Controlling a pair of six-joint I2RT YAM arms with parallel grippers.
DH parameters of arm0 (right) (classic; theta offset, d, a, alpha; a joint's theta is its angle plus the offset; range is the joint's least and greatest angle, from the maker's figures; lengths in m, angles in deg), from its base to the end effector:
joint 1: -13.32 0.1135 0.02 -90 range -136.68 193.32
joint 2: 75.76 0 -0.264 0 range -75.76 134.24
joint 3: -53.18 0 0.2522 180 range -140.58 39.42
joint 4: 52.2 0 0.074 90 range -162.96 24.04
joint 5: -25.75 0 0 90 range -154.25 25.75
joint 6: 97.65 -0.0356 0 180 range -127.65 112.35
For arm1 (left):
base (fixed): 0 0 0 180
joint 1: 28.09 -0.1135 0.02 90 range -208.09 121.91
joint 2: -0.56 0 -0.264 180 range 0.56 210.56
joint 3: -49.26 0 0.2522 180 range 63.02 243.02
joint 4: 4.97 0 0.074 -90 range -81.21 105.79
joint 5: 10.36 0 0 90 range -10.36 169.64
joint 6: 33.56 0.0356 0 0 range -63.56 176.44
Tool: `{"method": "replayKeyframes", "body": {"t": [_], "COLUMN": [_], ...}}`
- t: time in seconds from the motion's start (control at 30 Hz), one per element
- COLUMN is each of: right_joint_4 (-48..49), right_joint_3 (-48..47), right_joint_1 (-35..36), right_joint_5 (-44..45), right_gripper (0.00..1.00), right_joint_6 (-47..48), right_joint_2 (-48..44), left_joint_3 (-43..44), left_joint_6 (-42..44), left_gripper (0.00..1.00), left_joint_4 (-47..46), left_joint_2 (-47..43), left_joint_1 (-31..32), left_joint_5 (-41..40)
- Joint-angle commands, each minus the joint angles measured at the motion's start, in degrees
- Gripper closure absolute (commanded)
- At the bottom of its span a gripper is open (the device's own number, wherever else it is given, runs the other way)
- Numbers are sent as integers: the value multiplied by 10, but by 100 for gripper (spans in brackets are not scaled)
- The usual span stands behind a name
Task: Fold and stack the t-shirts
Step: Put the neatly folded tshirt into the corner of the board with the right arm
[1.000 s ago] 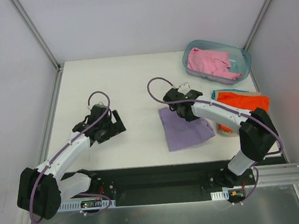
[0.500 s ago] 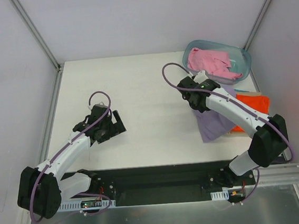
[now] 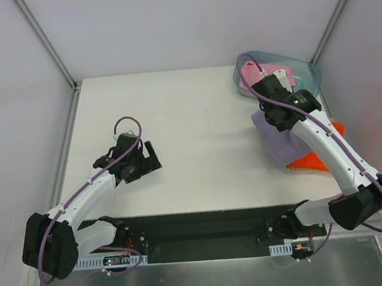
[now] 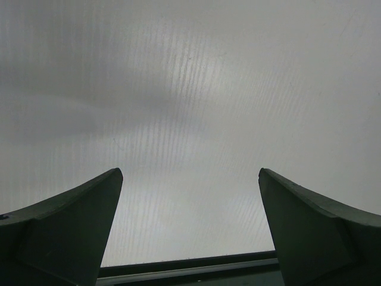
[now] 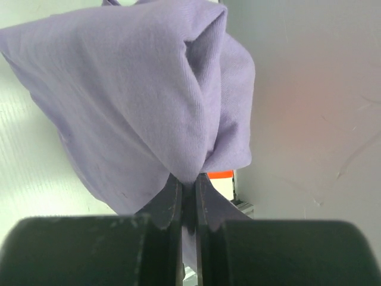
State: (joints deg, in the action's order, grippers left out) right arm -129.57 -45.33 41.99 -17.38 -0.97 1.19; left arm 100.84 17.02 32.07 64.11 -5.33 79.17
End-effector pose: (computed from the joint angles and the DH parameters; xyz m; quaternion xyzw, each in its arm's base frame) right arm 0.2320 0.0972 0.3820 -0.1549 0.8711 -0.3217 0.3373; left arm 0.2039 -0.0852 0.2148 -0.1371 0.9266 -0.1775 0.3018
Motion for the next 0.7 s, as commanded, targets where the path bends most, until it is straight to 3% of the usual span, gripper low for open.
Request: {"method": "replayKeyframes", "body": {"t": [0.0, 0.2, 0.67], "right_joint_4": [-19, -9, 97], "right_joint_3": [-48, -42, 13], "right_joint_1": [-37, -117, -299], "right_joint_5": [-31, -107, -142], "right_gripper": [99, 99, 99], "right_joint_6": [32, 41, 125], "right_joint_2": [-29, -21, 68], "left_joint_3": [18, 17, 22], "left_joint_6": [11, 11, 28], "left_gripper": [1, 1, 1], "left_joint_4": [4, 4, 4], "left_joint_2": [1, 3, 12], "left_joint_1": [-7, -7, -8], "left_joint_5": [4, 4, 34]}}
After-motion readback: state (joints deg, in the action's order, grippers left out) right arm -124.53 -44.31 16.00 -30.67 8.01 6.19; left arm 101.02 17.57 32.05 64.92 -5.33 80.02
